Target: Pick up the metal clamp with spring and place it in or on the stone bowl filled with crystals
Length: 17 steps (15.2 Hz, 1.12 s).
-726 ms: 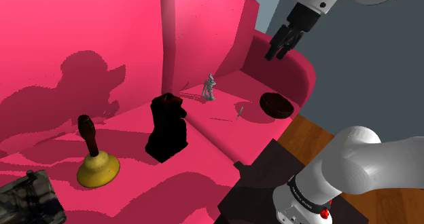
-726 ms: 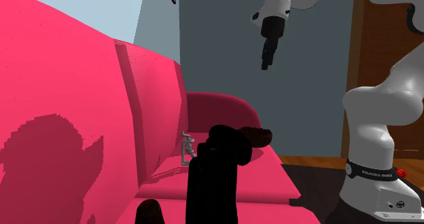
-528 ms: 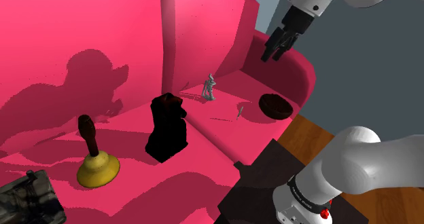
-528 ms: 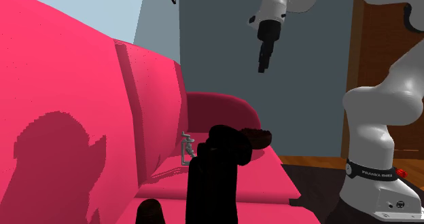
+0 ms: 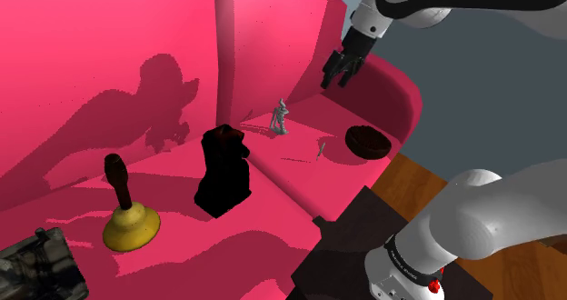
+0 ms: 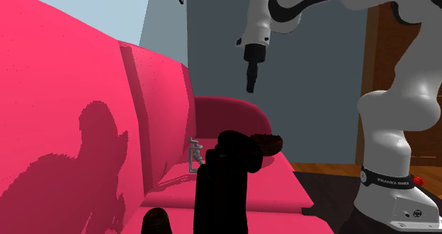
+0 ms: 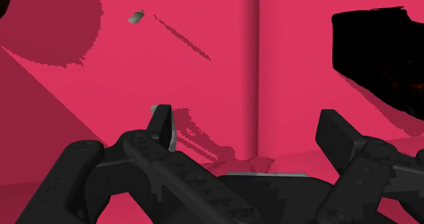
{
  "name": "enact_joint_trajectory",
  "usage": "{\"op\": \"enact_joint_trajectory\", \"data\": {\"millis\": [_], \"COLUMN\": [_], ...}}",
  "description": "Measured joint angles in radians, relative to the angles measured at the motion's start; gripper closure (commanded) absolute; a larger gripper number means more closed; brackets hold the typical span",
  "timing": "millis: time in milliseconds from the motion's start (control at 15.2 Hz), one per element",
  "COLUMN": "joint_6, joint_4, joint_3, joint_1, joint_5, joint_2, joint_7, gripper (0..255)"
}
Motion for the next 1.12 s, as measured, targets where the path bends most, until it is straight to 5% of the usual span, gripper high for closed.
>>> {"op": "enact_joint_trajectory", "data": {"millis": [1122], "joint_6": [0.269], "joint_4": [0.305], "joint_3": [-0.032], "joint_1": [-0.023], "joint_5": [0.014], "joint_2": [0.641], "joint_7": [0.006], "gripper": [0]}}
